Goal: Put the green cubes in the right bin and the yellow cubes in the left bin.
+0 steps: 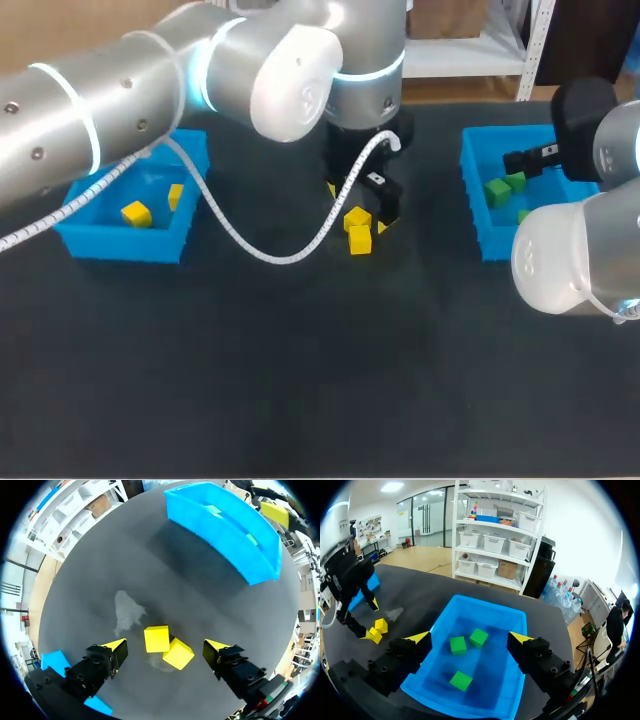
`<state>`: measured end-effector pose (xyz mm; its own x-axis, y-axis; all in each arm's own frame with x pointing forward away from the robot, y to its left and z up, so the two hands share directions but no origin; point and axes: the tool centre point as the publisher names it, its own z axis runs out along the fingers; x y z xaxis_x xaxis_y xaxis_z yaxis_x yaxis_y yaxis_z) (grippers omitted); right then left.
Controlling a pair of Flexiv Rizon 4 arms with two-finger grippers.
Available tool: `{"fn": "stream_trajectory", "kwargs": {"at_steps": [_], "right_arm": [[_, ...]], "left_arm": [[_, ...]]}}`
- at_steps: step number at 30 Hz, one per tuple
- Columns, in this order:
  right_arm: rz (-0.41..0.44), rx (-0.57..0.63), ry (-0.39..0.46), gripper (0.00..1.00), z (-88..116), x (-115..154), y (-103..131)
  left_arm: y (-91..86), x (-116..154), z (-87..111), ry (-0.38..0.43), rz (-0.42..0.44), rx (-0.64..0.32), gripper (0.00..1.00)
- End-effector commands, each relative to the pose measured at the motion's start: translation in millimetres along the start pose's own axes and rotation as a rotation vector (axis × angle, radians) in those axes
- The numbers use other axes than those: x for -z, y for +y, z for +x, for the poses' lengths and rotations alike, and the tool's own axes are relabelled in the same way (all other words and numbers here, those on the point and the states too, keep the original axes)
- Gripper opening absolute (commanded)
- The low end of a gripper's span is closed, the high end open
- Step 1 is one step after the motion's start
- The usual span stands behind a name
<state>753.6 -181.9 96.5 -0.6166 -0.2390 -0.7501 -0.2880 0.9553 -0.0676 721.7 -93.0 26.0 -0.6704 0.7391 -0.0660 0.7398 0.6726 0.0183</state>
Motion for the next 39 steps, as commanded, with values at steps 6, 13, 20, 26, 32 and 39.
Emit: {"fn": "stream_trajectory", "kwargs": {"at_steps": [6, 13, 20, 26, 32, 39], "right_arm": [[-0.002, 0.0, 0.0, 1.0, 0.0, 1.1, -0.5], [-0.002, 0.0, 0.0, 1.0, 0.0, 1.1, -0.5], [-0.002, 0.0, 0.0, 1.0, 0.0, 1.1, -0.5], [-0.002, 0.0, 0.0, 1.0, 0.0, 1.1, -0.5], [-0.002, 0.0, 0.0, 1.0, 0.0, 1.1, -0.5], [-0.002, 0.0, 0.0, 1.0, 0.0, 1.1, -0.5]], "left_arm": [[6.5, -11.6, -6.9, 0.027, -0.014, 0.002, 1.0], [6.3, -23.1, -3.1, 0.043, -0.014, 0.003, 0.56], [5.1, -28.1, 0.2, 0.042, -0.01, 0.01, 0.0], [3.0, -28.2, 2.6, 0.036, -0.004, 0.011, 0.0], [12.3, -9.3, 2.0, -0.045, -0.038, 0.038, 0.0], [55.6, 49.6, 11.2, -0.228, -0.131, 0.176, 0.0]]}}
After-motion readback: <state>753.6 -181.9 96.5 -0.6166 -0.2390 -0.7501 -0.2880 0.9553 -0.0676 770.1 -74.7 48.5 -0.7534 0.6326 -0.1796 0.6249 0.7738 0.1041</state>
